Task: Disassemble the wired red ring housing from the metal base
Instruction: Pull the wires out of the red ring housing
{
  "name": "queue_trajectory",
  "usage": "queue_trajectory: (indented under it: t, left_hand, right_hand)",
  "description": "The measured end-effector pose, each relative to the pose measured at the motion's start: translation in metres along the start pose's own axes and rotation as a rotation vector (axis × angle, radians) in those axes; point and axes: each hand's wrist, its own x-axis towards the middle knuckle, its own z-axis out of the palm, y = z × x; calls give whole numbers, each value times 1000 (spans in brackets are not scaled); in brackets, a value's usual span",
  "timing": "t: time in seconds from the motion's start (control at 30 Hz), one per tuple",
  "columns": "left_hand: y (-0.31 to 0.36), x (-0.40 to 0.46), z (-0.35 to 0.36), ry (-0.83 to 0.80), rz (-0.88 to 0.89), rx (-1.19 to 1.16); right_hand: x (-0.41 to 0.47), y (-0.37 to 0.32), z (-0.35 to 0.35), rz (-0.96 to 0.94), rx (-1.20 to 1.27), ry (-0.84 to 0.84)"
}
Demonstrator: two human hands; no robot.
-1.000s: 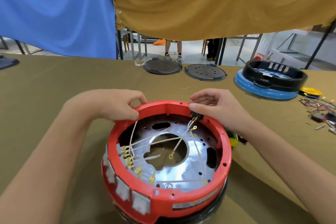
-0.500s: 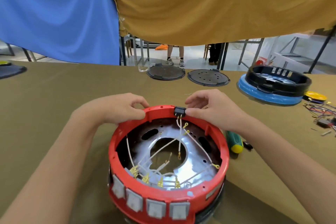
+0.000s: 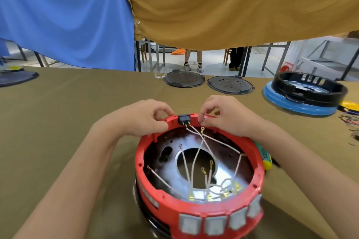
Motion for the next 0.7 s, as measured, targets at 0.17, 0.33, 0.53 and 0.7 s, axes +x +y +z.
queue_trajectory:
  t: [0.17, 0.33, 0.53, 0.7]
  left_hand:
    - [-3, 7, 4, 36, 1, -49]
    - [0, 14, 19, 99, 56, -163]
    - [-1, 19, 24, 94, 56, -316]
    - [3, 21, 34, 67, 69, -432]
  right_hand:
    - [-2, -9, -10, -2, 61, 2]
    - [5, -28, 8, 7, -58, -28]
    - [7, -26, 11, -12, -68, -87]
    - [2, -30, 2, -24, -159, -153]
